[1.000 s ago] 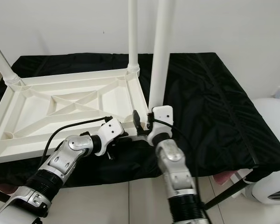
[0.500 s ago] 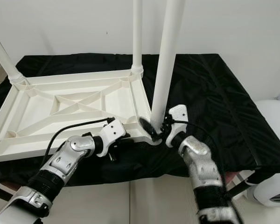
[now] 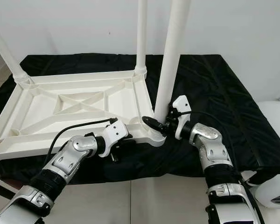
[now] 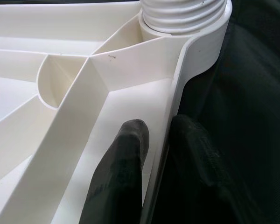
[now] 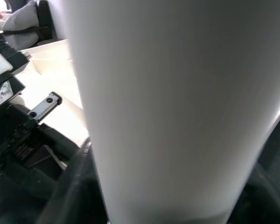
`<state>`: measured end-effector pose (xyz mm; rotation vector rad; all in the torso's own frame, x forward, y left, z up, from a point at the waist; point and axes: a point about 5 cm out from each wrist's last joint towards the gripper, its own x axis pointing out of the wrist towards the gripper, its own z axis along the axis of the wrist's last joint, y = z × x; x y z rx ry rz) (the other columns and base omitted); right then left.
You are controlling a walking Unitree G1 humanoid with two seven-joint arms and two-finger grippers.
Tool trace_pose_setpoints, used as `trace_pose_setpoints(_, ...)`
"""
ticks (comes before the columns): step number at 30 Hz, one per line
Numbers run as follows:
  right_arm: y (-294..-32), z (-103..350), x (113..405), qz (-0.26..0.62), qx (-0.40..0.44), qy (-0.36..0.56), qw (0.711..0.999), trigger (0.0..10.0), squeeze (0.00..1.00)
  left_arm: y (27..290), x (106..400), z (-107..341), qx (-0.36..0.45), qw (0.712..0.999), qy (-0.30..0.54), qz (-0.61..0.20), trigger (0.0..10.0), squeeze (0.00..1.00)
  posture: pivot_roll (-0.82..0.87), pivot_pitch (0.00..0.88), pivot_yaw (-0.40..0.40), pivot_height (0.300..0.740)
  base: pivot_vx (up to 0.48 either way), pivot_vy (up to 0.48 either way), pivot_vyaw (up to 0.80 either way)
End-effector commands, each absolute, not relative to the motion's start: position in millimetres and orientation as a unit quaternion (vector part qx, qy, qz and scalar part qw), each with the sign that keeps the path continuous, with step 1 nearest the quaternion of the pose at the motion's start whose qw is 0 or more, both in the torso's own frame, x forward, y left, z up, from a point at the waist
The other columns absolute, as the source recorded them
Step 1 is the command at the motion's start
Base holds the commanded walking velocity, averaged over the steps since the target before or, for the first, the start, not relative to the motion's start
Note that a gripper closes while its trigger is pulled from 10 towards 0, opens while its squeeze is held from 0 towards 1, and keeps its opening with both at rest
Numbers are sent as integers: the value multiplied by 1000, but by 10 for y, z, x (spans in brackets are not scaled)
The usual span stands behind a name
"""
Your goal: Building children table
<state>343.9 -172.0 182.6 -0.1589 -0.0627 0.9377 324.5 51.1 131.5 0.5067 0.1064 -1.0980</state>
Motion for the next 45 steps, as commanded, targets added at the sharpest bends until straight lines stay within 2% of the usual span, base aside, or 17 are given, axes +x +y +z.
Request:
trace_pose_setpoints(1, -1804, 1812, 3453, 439, -66, -22, 896, 0, 0, 482, 3179, 1217, 244, 796, 74, -548, 10000, 0, -107, 83, 51, 740, 0, 0, 0)
trace_pose_setpoints(7, -1748, 1747, 3398, 447, -50, -27, 893, 0, 0, 468, 3178, 1217, 243, 796, 74, -549, 10000, 0, -110, 86, 52, 740, 0, 0, 0)
trace_pose_setpoints(13, -1689, 1718, 3372, 421, -23, -47, 906, 0, 0, 463, 3180, 1224, 243, 796, 73, -549, 10000, 0, -110, 87, 51, 740, 0, 0, 0)
trace_pose_setpoints(14, -1660, 1712, 3368, 396, -15, -57, 916, 0, 0, 465, 3178, 1223, 242, 796, 73, -550, 10000, 0, -112, 88, 51, 740, 0, 0, 0)
trace_pose_setpoints(19, -1628, 1708, 3369, 363, -1, -67, 930, 0, 0, 465, 3178, 1219, 242, 796, 74, -550, 10000, 0, -113, 88, 52, 740, 0, 0, 0)
trace_pose_setpoints(20, -1583, 1722, 3362, 330, 22, -82, 940, 0, 0, 466, 3175, 1217, 242, 796, 74, -550, 10000, 0, -111, 89, 50, 740, 0, 0, 0)
trace_pose_setpoints(26, -1523, 1726, 3352, 297, 24, -94, 950, 0, 0, 466, 3176, 1218, 242, 796, 73, -550, 10000, 0, -110, 91, 48, 740, 0, 0, 0)
trace_pose_setpoints(36, -1148, 1718, 3290, 160, 20, -101, 982, 0, 0, 472, 3183, 1225, 243, 798, 72, -547, 10000, 0, -106, 87, 46, 740, 0, 0, 0)
trace_pose_setpoints(45, -975, 1694, 3267, 114, 12, -90, 989, 0, 0, 460, 3185, 1231, 242, 798, 72, -548, 10000, 0, -105, 84, 45, 740, 0, 0, 0)
